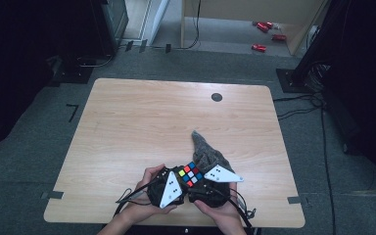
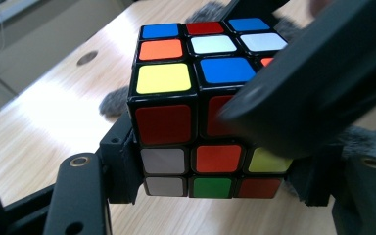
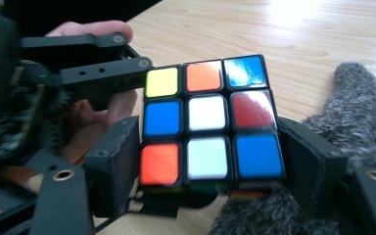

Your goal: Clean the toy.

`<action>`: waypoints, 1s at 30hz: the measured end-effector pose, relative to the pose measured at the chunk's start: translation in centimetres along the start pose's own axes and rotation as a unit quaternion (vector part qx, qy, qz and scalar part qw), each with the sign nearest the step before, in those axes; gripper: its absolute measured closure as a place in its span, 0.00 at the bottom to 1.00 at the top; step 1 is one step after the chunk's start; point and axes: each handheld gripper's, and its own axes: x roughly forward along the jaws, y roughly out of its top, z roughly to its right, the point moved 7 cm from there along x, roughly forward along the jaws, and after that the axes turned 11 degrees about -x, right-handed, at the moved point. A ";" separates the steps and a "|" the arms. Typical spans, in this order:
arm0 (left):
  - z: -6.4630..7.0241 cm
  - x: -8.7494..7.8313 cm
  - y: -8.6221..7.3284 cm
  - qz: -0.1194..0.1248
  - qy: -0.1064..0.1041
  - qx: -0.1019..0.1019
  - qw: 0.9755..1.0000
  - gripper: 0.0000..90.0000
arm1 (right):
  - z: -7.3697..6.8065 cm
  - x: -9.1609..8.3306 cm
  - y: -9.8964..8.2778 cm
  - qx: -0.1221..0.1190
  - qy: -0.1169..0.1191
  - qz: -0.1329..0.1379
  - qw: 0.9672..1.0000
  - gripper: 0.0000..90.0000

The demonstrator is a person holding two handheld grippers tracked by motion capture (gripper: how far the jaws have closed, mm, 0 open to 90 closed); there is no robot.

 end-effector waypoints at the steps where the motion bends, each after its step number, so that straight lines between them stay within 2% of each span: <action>1: 0.1 0.0 0.0 0.001 0.004 0.009 1.000 0.39 | 0.0 0.1 -0.1 0.003 0.004 -0.006 1.000 0.34; 4: 0.0 0.0 -0.1 0.003 0.003 0.011 1.000 0.39 | 0.0 0.1 -0.2 0.002 0.005 -0.009 1.000 0.34; 9: 0.0 -0.1 0.0 0.015 0.000 0.014 1.000 0.39 | 0.4 0.0 -0.3 0.029 0.023 -0.011 0.999 0.37; 13: -0.1 -0.3 0.1 0.033 -0.005 0.013 0.999 0.38 | 0.4 -0.3 -0.1 0.032 0.027 -0.004 0.999 0.38; 14: -0.1 -0.4 0.2 0.036 -0.006 0.013 0.999 0.38 | 0.4 -0.4 0.0 0.043 0.036 0.000 0.998 0.38; 17: -0.1 -0.5 0.1 0.043 -0.007 0.015 0.999 0.38 | 0.5 -0.6 0.0 0.053 0.042 0.006 0.998 0.38; 20: -0.2 -0.3 -0.4 0.040 0.001 0.018 0.999 0.35 | 0.5 -0.8 0.2 0.054 0.044 0.014 0.997 0.38; 23: -0.4 0.1 -1.0 0.033 0.018 0.021 0.999 0.34 | 0.5 -1.3 0.7 0.066 0.053 0.027 0.996 0.38; 24: -0.3 0.1 -0.8 0.044 0.026 0.021 0.999 0.34 | 0.5 -1.3 0.7 0.069 0.055 0.029 0.996 0.38; 25: -0.3 0.1 -0.8 0.044 0.026 0.021 0.999 0.34 | 0.5 -1.3 0.7 0.069 0.055 0.029 0.996 0.38; 27: -0.2 0.1 -0.5 0.060 0.029 0.013 0.998 0.34 | 0.3 -1.4 0.8 0.081 0.068 0.033 0.994 0.38; 30: -0.1 0.0 -0.3 0.068 0.030 0.009 0.997 0.35 | 0.4 -1.5 0.8 0.090 0.075 0.037 0.992 0.38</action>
